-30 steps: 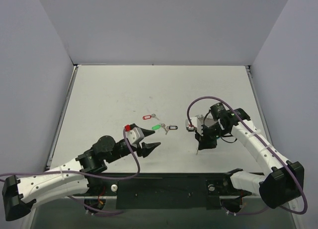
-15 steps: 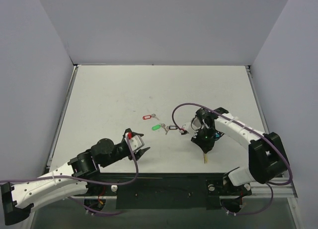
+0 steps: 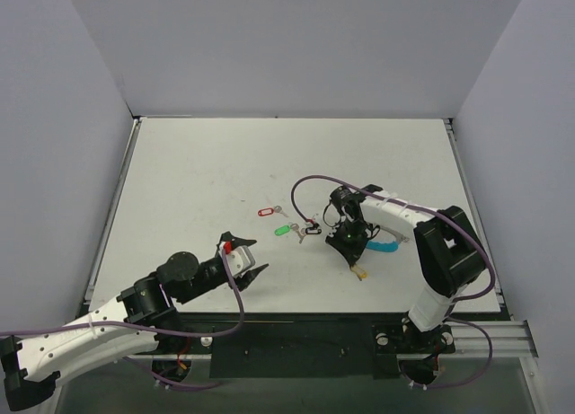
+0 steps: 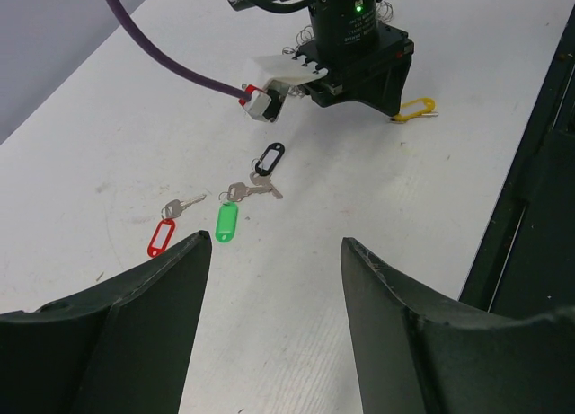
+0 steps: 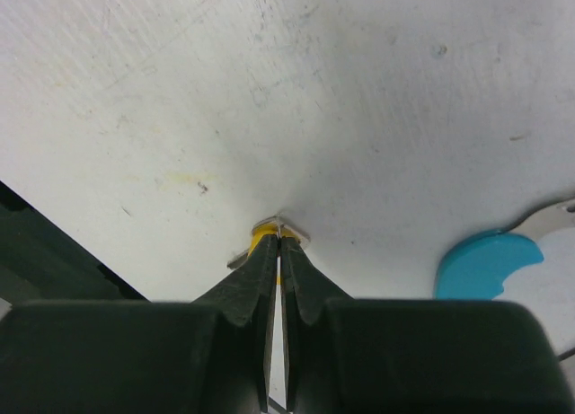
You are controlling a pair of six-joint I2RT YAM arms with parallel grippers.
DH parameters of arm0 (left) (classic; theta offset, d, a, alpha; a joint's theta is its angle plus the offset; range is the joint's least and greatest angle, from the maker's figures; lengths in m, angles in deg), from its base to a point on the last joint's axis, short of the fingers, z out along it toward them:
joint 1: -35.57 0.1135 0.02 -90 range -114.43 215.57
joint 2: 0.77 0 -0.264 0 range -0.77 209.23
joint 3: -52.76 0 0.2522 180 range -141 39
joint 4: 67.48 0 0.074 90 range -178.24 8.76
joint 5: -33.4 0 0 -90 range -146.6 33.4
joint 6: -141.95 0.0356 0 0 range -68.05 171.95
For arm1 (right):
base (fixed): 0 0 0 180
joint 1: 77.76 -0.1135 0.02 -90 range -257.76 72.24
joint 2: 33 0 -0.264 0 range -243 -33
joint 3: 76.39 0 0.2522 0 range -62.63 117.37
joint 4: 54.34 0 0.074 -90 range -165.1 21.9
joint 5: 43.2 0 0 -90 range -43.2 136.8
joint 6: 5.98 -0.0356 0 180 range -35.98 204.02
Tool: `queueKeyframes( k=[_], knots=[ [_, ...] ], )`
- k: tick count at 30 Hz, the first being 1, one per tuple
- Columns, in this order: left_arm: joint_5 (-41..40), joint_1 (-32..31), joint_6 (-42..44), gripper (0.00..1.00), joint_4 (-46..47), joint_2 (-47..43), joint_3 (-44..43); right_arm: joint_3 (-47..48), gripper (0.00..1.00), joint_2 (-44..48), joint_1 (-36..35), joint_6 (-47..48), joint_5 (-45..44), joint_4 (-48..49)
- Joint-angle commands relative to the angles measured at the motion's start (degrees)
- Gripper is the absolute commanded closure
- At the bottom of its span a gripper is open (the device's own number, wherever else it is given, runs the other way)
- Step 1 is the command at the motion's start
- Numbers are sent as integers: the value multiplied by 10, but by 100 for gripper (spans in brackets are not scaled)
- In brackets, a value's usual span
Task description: Put the keys on the keyring
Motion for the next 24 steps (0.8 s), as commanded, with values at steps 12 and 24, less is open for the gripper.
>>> queueKeyframes(
  k=[12, 24],
  knots=[
    [26, 14, 9, 31, 5, 2, -5, 24, 96, -17, -11, -28, 4, -25],
    [29, 19, 1, 31, 10, 1, -5, 52, 66, 69, 83, -13, 73, -61]
  ],
)
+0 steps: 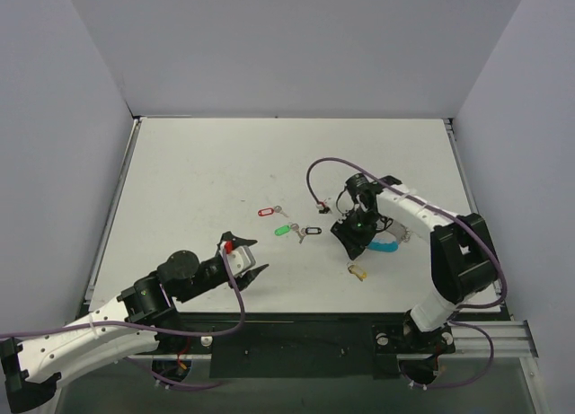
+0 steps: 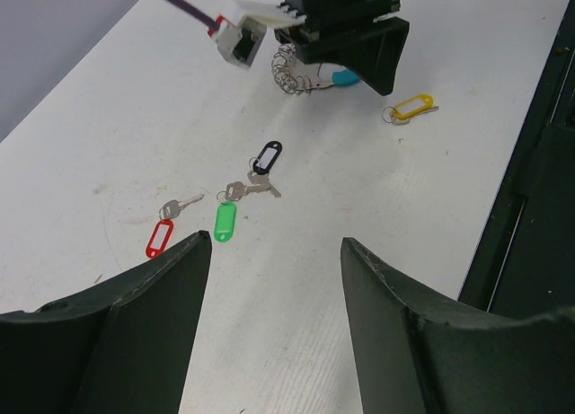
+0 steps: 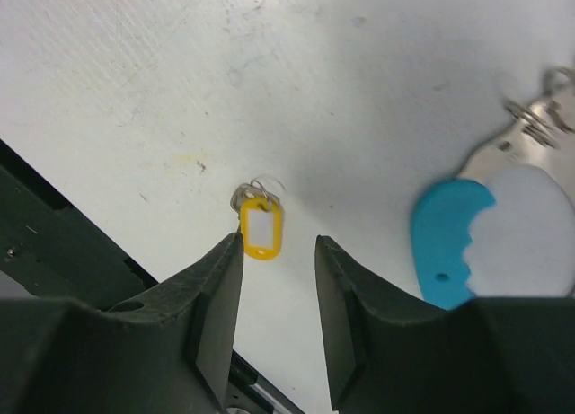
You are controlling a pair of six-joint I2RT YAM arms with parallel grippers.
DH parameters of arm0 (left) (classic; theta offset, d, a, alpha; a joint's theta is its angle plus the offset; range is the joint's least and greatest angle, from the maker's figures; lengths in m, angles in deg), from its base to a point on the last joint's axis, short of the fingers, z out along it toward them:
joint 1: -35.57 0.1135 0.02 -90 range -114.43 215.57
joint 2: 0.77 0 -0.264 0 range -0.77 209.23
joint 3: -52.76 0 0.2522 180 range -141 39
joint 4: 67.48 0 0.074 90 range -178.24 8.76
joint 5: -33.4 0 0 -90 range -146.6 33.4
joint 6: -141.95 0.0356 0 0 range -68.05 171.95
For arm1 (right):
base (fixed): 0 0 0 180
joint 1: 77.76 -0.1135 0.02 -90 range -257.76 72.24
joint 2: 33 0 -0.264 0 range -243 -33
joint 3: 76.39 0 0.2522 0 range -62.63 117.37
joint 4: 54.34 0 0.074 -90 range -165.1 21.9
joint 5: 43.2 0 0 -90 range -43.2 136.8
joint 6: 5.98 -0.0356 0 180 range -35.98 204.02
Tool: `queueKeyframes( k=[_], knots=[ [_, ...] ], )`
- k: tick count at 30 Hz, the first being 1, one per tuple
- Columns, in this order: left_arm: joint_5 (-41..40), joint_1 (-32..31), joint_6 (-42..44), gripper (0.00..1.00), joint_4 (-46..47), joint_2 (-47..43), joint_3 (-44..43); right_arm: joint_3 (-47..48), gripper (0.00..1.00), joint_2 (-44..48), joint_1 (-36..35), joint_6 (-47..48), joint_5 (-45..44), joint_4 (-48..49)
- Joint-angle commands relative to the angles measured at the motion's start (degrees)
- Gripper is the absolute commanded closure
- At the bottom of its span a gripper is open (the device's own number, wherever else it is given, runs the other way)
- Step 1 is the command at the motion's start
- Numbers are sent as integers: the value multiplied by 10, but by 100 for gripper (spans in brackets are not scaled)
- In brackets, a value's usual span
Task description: Put the keys on the keyring
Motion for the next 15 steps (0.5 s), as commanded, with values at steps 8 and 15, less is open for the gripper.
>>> queueKeyframes(
  k=[8, 15],
  knots=[
    [21, 38, -100, 27, 44, 3, -20, 65, 48, 125, 250, -26, 162, 24],
    [11, 82, -110, 25, -10, 48, -58, 106, 45, 40, 319, -90, 132, 34]
  ],
)
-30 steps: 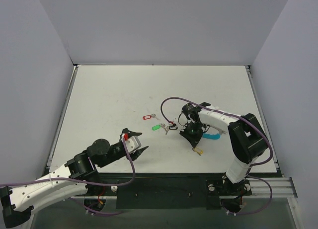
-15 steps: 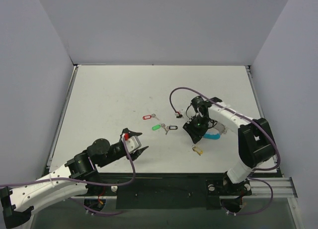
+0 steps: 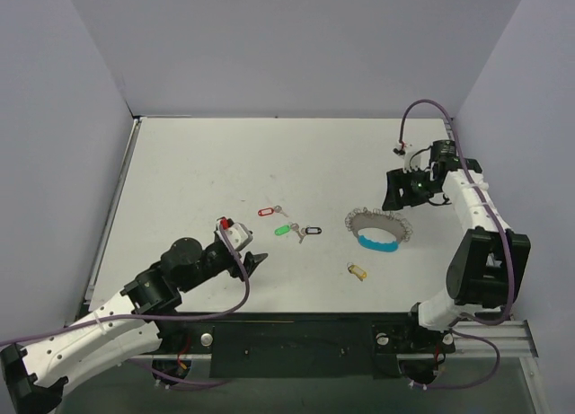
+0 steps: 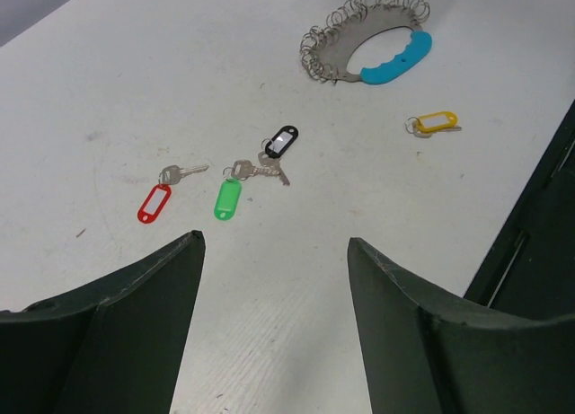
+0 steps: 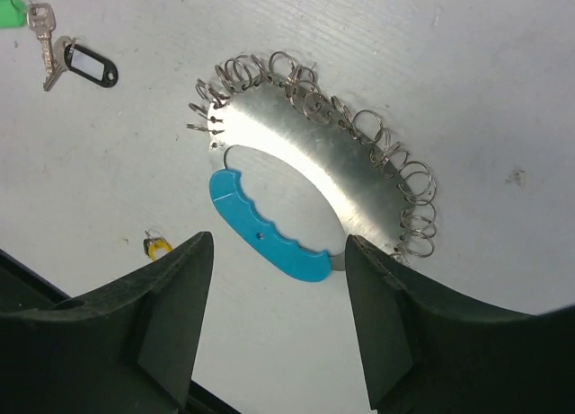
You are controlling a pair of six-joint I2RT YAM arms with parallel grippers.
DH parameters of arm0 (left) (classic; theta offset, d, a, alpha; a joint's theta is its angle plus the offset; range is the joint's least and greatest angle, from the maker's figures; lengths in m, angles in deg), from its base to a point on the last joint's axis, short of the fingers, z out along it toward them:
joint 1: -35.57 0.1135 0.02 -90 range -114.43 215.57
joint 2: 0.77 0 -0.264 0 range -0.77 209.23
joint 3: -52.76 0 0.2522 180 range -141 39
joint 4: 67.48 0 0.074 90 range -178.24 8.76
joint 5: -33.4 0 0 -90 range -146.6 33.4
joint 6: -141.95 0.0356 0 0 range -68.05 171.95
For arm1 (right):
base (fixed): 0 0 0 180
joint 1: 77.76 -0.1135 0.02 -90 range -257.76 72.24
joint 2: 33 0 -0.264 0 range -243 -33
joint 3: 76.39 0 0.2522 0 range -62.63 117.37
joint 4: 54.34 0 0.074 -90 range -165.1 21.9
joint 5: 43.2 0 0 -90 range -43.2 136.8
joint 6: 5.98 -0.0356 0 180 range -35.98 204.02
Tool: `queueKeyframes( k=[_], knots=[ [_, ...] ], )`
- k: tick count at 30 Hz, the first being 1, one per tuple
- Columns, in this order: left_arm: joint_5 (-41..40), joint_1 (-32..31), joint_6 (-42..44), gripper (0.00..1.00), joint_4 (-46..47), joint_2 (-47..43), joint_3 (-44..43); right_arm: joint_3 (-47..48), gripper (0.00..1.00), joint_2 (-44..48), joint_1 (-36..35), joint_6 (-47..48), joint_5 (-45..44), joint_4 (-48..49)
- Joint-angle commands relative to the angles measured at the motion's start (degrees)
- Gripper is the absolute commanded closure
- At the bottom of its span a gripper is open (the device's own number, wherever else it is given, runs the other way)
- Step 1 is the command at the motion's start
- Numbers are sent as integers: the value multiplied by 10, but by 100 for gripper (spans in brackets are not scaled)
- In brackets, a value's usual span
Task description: Put the keys on the keyring
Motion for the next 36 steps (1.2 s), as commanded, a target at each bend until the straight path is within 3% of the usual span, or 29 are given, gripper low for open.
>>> queueKeyframes(
  k=[1, 5, 14, 19, 36],
  knots=[
    [-6, 18, -13, 25, -12, 13, -40, 24, 48, -48, -13, -36, -28, -7],
    [1, 29, -4, 25, -13, 15, -38, 63, 57, -80, -24, -30, -93, -15],
    [26, 42, 1, 24, -12, 22, -37, 160, 65, -181, -53, -11, -154, -80],
    [37, 47, 3, 24, -13, 22, -37, 147, 74, -193, -53, -19, -173, -76],
    [68, 62, 5, 24, -12, 33, -39, 96, 77, -205, -59, -49, -230, -31]
  ],
)
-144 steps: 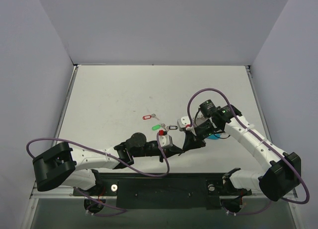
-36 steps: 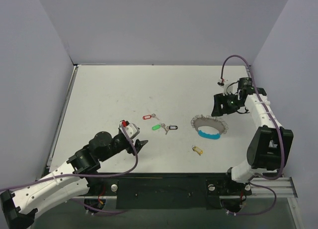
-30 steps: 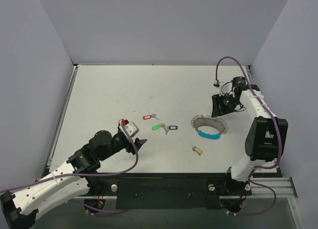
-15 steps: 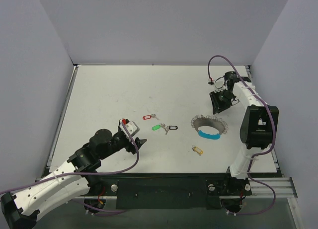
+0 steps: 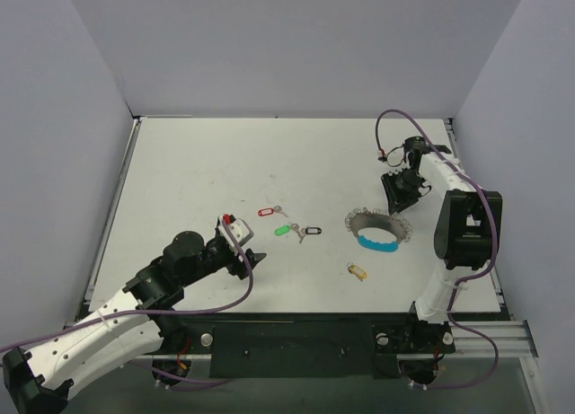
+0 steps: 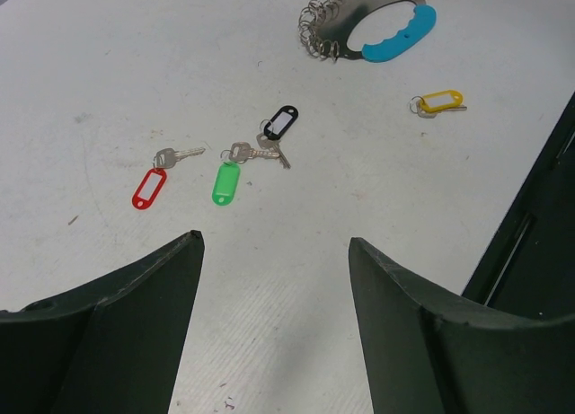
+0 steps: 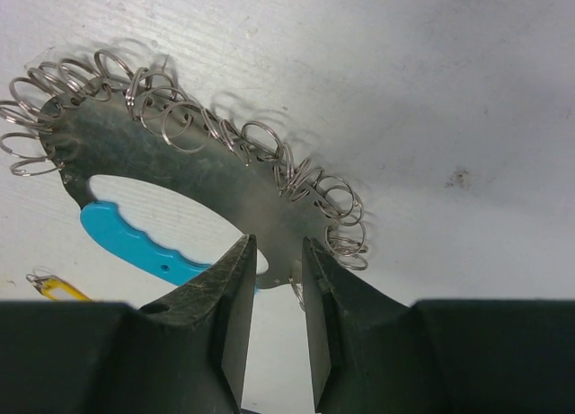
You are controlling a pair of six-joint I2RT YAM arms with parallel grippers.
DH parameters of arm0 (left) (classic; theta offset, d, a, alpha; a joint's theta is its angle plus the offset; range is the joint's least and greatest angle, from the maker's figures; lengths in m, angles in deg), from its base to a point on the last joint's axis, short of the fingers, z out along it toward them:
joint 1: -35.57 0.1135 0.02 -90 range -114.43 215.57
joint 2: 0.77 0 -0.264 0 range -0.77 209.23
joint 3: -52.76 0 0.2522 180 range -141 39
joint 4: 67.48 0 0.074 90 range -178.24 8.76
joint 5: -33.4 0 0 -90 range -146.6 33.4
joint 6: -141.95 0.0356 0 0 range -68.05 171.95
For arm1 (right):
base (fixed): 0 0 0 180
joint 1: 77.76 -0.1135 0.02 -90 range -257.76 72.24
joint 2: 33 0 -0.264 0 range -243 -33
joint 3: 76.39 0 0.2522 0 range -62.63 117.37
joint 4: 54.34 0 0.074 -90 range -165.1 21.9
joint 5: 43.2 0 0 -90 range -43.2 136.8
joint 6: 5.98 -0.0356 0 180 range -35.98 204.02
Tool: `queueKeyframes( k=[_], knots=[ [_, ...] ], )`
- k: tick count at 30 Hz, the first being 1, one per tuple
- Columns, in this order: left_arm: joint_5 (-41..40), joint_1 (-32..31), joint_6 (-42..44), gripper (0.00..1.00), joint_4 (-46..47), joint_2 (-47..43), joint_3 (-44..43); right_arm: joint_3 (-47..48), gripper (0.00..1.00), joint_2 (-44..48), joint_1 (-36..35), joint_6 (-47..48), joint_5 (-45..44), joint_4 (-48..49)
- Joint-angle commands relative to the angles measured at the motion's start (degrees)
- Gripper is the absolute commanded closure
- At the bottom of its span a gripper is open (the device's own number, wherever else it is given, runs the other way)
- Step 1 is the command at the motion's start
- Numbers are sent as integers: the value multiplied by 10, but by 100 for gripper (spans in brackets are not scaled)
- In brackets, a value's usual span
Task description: Put the keys on the keyring
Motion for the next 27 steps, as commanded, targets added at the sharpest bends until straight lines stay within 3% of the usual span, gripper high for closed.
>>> queueKeyframes(
  k=[1, 27],
  knots=[
    [17, 5, 3, 24, 6, -1, -27, -7, 77, -11, -7, -17, -33, 1],
    [30, 9, 3, 24, 7, -2, -27, -7, 82, -44, -36, -29, -91, 7]
  ],
)
